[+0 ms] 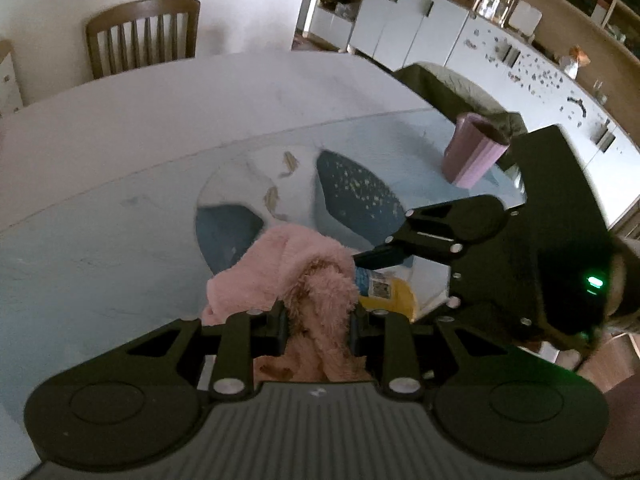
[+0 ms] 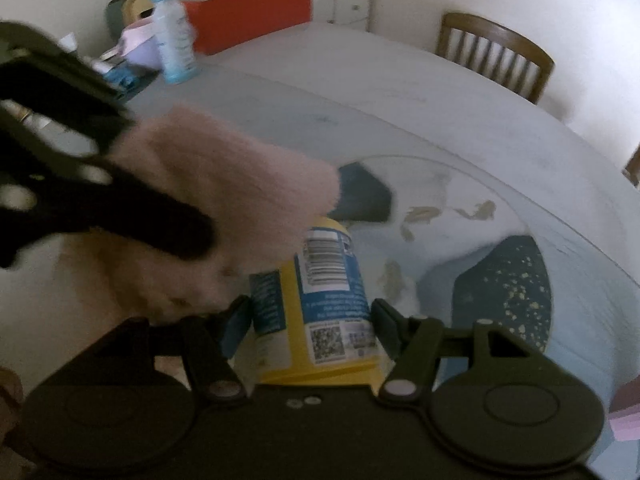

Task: Clean container
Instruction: 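Lift the bottle with the right tool while the left tool brings the towel to it, then rub the towel over the bottle's label with the left tool while the right tool holds it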

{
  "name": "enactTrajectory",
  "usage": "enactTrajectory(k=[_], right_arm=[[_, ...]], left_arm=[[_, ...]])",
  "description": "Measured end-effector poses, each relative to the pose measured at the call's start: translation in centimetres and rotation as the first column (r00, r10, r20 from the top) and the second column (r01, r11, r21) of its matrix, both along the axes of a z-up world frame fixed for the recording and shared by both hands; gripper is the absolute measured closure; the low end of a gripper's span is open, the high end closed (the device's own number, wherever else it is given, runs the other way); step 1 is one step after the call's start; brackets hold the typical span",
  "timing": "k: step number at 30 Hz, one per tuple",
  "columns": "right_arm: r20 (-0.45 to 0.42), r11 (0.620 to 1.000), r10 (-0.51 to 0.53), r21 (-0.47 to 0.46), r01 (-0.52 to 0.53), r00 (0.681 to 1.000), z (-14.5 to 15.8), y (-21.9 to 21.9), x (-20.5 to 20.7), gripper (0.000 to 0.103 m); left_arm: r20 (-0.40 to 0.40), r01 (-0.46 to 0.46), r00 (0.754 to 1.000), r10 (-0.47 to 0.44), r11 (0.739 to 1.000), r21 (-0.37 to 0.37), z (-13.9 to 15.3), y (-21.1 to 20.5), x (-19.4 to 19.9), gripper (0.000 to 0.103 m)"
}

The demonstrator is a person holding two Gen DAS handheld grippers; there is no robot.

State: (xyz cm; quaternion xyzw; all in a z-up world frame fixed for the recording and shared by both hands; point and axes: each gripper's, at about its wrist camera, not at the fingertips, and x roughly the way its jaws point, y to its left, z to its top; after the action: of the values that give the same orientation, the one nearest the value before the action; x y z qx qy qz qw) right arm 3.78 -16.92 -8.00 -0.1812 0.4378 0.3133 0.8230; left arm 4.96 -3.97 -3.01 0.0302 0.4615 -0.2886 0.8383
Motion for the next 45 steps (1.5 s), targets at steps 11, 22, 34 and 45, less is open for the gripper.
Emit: enactTrajectory(k=[11,22,34,45], right_arm=[[0.019,0.999,0.037,-0.018,-0.037,0.999,0.1,-1.0,-0.8,0.039],[0.022,0.995,0.095,-0.013,-0.095,0.995,0.0,-1.4,-1.2,0.038],[0.027,0.995,0.095,-0.022,-0.095,0.995,-0.4,-2.8,-2.1,0.041],[0.004,1.0,0.004,-0.001,-0.004,1.0,0.1,-6.1,-3.6,0.036]], left_arm=[[-0.032,-0.059,0.998,0.061,0.997,0.057,-1.2,1.8,0.5,0.076],[0.035,0.222,0.974,-0.222,0.975,-0.015,2.0,-2.8,-1.3,0.076],[-0.047,0.136,0.99,-0.134,0.99,0.025,-1.2,-1.9,0.2,0.077],[-0.07,-0.008,0.997,0.011,0.999,0.047,-2.2,1.7,-0.2,0.077]])
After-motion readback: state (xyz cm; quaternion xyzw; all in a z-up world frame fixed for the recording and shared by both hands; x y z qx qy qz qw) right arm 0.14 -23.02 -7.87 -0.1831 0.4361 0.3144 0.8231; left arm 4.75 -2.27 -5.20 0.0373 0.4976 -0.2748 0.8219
